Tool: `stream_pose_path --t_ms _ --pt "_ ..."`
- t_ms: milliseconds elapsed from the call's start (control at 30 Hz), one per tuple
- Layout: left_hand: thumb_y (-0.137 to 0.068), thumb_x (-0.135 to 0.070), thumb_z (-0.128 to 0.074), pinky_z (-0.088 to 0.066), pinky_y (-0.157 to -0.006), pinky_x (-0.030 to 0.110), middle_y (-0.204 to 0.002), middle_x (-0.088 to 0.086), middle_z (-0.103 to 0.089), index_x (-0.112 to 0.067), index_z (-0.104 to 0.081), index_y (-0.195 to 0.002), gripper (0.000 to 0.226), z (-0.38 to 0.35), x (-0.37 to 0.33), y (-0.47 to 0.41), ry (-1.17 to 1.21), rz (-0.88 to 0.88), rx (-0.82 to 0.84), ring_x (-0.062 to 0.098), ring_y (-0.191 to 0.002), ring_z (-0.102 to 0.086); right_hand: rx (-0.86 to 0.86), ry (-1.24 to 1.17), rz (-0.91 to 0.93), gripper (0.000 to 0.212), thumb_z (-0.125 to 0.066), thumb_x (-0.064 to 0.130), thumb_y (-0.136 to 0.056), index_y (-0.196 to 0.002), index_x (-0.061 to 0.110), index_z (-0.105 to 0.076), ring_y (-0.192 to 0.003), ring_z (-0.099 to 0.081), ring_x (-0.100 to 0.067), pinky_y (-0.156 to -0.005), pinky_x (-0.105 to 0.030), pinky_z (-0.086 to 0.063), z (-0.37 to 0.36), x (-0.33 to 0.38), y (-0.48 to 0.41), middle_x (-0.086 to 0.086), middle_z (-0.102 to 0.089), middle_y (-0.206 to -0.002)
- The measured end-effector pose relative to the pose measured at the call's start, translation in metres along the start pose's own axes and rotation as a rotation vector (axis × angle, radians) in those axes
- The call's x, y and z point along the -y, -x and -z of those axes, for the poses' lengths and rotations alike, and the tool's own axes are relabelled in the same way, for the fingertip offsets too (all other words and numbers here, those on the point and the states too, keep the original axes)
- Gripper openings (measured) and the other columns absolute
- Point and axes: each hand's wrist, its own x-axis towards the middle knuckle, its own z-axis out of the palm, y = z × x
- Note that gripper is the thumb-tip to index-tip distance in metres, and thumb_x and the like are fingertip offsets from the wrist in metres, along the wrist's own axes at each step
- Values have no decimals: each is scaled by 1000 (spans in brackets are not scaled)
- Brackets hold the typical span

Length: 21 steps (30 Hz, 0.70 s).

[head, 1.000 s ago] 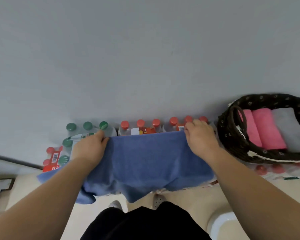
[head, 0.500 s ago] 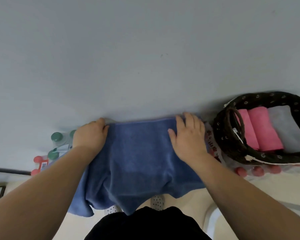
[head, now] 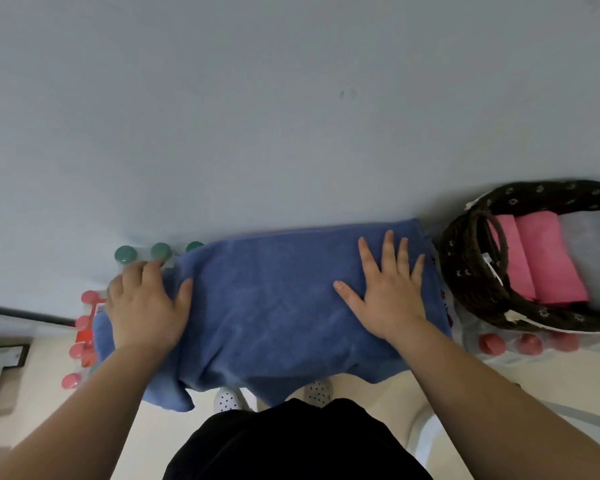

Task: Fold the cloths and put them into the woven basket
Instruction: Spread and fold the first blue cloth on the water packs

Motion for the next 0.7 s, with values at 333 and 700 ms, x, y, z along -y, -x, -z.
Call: stream_pose_path --t_ms 333,700 --pt "-88 -48 -57 -34 -107 55 -139 21 -48 -6 -50 -137 64 8 42 43 4 269 -44 45 -126 -41 -19 21 243 87 -4 81 -86 -155 32 16 -146 28 -39 -111 -69 17 11 54 19 -13 26 -162" --pt "-95 -21 -50 -39 -76 41 -108 14 -53 -10 -58 -96 13 21 57 35 81 305 45 38 -95 -52 -15 140 242 84 1 82 -84 -156 38 8 -149 17 -40 -112 -71 7 -3 53 17 -12 14 -165"
